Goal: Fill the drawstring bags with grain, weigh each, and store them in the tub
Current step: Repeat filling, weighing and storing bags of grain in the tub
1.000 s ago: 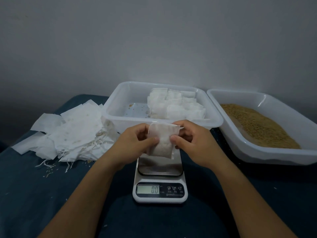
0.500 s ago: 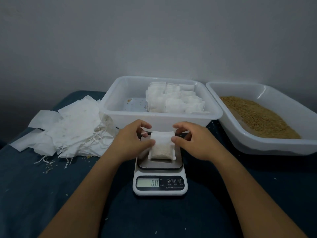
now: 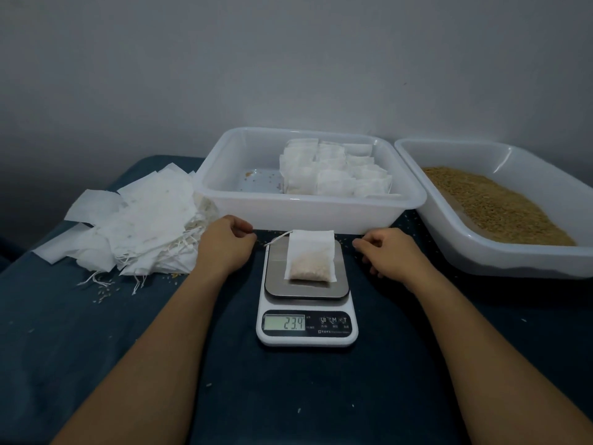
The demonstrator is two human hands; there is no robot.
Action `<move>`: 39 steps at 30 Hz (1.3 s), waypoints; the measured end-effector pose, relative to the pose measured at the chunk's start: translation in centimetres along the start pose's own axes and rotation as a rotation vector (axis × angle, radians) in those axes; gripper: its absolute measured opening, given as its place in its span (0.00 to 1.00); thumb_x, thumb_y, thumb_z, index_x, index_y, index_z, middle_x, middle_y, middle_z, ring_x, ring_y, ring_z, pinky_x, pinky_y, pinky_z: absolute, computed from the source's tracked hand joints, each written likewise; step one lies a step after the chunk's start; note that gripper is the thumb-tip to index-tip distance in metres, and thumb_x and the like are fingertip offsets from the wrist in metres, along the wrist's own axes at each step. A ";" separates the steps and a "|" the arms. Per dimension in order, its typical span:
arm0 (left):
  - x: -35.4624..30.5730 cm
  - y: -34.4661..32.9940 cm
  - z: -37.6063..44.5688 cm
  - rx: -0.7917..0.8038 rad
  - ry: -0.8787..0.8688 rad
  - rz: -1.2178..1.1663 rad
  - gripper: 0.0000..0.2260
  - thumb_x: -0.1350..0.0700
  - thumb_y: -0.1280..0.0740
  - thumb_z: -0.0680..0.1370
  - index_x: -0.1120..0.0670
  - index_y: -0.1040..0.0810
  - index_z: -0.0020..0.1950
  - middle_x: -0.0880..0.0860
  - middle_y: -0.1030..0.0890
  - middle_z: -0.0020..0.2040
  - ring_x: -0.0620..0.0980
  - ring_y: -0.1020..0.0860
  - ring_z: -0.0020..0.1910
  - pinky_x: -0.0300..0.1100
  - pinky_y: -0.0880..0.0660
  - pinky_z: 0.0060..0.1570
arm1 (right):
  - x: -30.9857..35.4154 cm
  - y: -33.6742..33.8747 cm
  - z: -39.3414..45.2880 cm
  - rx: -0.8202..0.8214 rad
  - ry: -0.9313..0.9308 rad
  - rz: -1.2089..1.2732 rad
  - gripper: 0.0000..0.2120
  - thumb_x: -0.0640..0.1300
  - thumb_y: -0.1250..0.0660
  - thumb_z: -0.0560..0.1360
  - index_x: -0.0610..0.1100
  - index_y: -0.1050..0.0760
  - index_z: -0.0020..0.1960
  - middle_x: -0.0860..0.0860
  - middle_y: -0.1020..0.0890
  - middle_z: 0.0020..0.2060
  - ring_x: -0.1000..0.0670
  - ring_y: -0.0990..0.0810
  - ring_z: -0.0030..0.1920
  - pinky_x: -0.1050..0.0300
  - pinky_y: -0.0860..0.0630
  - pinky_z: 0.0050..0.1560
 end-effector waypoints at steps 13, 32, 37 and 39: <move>-0.1 -0.1 -0.1 0.017 -0.039 0.056 0.08 0.56 0.25 0.77 0.44 0.20 0.43 0.43 0.17 0.40 0.42 0.19 0.44 0.42 0.24 0.49 | -0.3 -0.3 0.3 -0.007 0.013 0.037 0.07 0.52 0.29 0.80 0.52 0.16 0.46 0.58 0.16 0.31 0.57 0.20 0.24 0.67 0.28 0.24; -1.2 -0.1 -0.8 -0.003 -0.088 -0.025 0.06 0.55 0.25 0.76 0.44 0.19 0.43 0.44 0.17 0.41 0.40 0.20 0.43 0.43 0.21 0.52 | 3.9 -2.2 -1.6 -0.063 0.298 0.111 0.11 0.58 0.29 0.79 0.53 0.15 0.43 0.57 0.17 0.33 0.58 0.22 0.33 0.65 0.27 0.38; -3.5 0.1 -2.3 -0.108 -0.248 -0.097 0.05 0.49 0.27 0.78 0.45 0.18 0.42 0.42 0.18 0.37 0.36 0.21 0.38 0.29 0.29 0.38 | 5.9 -1.9 -2.8 -0.084 0.438 0.162 0.05 0.48 0.25 0.78 0.54 0.17 0.44 0.60 0.29 0.26 0.58 0.31 0.29 0.69 0.32 0.34; -4.5 0.4 -3.2 -0.183 -0.376 -0.113 0.08 0.47 0.29 0.80 0.44 0.20 0.41 0.43 0.20 0.34 0.38 0.23 0.36 0.27 0.31 0.36 | 6.4 -1.5 -3.5 -0.090 0.490 0.198 0.06 0.48 0.26 0.79 0.55 0.18 0.43 0.59 0.28 0.28 0.58 0.30 0.30 0.69 0.31 0.34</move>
Point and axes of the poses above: each hand's wrist, its own z-axis towards the middle knuckle, its own y-axis out of the back of the hand, x = y × z, the point moved 1 cm from there along z, towards the middle knuckle
